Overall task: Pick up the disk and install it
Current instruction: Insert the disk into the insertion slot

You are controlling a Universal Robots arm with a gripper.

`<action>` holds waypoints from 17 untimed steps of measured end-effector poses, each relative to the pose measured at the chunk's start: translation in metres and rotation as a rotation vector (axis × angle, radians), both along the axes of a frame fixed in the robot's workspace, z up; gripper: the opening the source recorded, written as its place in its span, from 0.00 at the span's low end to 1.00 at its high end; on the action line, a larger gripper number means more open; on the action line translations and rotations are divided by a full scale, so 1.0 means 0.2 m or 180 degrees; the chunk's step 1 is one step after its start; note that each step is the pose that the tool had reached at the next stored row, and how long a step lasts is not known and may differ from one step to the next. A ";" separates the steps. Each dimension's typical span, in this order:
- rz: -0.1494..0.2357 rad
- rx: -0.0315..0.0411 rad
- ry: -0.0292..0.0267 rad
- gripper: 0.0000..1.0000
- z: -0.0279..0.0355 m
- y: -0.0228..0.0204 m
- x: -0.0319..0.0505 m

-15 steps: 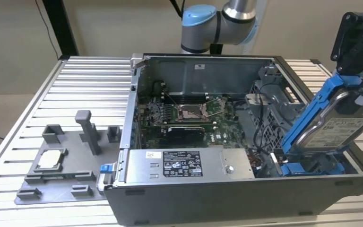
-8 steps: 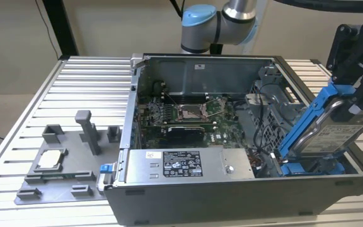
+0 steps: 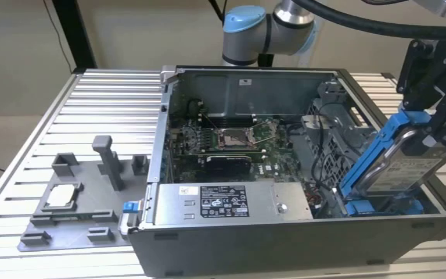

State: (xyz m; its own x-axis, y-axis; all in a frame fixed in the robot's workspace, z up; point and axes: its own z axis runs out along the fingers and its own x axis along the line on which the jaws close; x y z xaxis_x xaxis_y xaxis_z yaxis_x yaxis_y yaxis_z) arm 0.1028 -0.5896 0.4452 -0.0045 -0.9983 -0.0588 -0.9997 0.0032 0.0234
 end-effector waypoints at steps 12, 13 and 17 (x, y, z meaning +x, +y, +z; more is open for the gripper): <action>0.0000 0.0017 0.0000 0.00 -0.078 -0.001 0.000; 0.0000 0.0018 0.0000 0.00 -0.085 -0.001 0.000; 0.0000 0.0018 0.0000 0.00 -0.122 -0.001 0.000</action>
State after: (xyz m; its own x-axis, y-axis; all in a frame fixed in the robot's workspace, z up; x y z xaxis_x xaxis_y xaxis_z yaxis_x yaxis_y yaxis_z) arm 0.1028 -0.5897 0.4208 -0.0045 -0.9979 -0.0644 -0.9997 0.0030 0.0234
